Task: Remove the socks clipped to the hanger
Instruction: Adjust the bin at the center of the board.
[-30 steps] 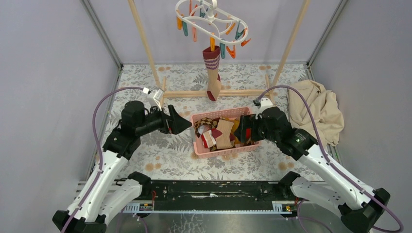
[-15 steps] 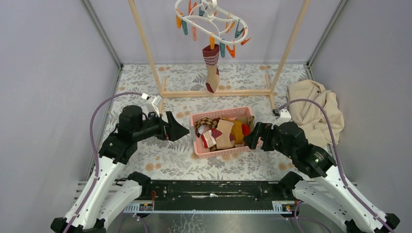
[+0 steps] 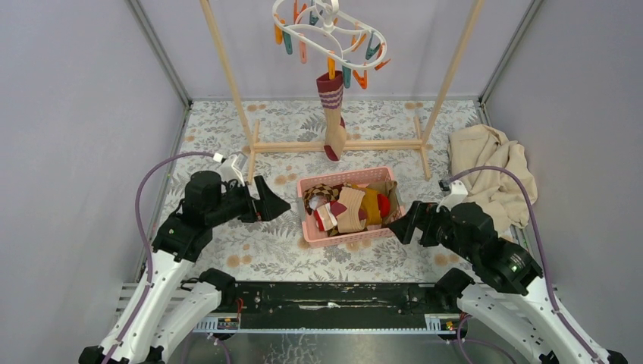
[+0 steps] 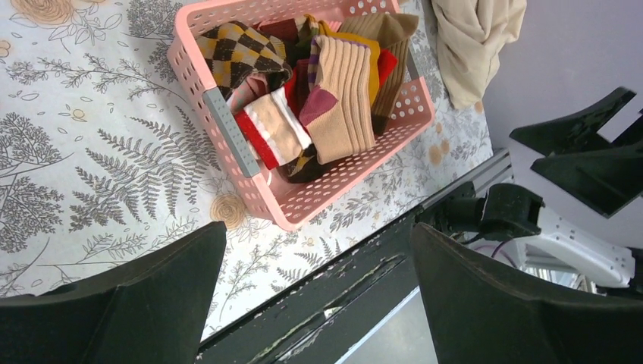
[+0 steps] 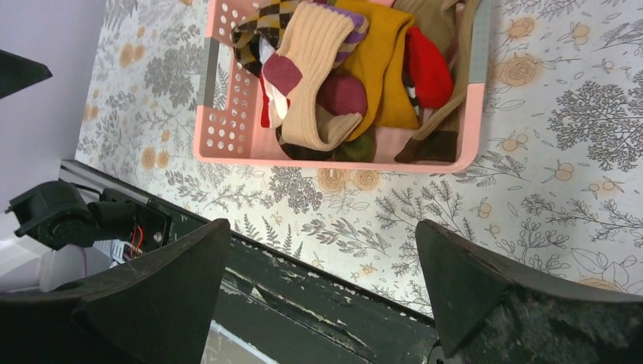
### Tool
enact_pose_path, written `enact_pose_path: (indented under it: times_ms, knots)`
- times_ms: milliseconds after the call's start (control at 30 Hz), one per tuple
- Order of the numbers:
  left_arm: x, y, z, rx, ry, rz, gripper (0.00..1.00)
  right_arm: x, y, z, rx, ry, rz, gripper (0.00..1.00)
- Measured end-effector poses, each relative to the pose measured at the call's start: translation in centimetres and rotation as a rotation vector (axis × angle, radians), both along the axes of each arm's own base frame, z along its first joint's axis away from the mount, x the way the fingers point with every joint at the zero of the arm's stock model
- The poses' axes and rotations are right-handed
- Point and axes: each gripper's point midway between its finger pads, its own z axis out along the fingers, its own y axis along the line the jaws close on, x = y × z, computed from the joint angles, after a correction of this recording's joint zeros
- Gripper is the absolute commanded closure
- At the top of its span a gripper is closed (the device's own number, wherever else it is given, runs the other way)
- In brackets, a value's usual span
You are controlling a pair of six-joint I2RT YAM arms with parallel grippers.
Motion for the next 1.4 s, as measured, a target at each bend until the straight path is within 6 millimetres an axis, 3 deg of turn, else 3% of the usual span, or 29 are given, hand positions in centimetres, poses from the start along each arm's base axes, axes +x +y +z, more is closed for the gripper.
enact_pose_path:
  times_ms: [200,467,600,833,967,1067,1133,1267,1367,1400]
  knots:
    - [0.9,0.0,-1.3,-0.056,0.062,0.099,0.01,-0.2,1.3,-0.5,-0.022,0.051,0.071,0.00]
    - [2.5,-0.4,-3.0,-0.086,0.151,0.183,0.01,1.9,1.5,0.5,-0.091,-0.006,0.066,0.00]
    - [1.8,-1.3,-4.6,-0.065,0.203,0.181,0.01,3.3,0.9,-0.4,-0.157,-0.011,0.016,0.02]
    - [0.6,-3.8,-7.5,0.012,0.283,0.160,0.01,4.8,0.4,-3.1,-0.193,-0.008,-0.061,0.13]
    - [0.8,-4.9,-9.0,0.042,0.308,0.159,0.02,5.6,0.5,-4.4,-0.216,0.006,-0.088,0.20]
    - [1.4,-5.2,-10.4,0.058,0.324,0.174,0.10,6.0,0.5,-5.8,-0.235,0.025,-0.100,0.44]
    - [1.9,-5.6,-11.3,0.068,0.337,0.177,0.13,6.1,0.6,-6.7,-0.249,0.042,-0.099,0.53]
    - [3.0,-6.5,-12.9,0.087,0.353,0.176,0.23,7.1,1.0,-7.8,-0.277,0.057,-0.116,0.54]
    - [3.8,-7.0,-14.5,0.129,0.379,0.164,0.47,7.7,0.9,-8.8,-0.315,0.074,-0.135,0.55]
    - [4.3,-7.2,-15.1,0.148,0.388,0.159,0.51,7.9,0.8,-9.1,-0.329,0.081,-0.139,0.55]
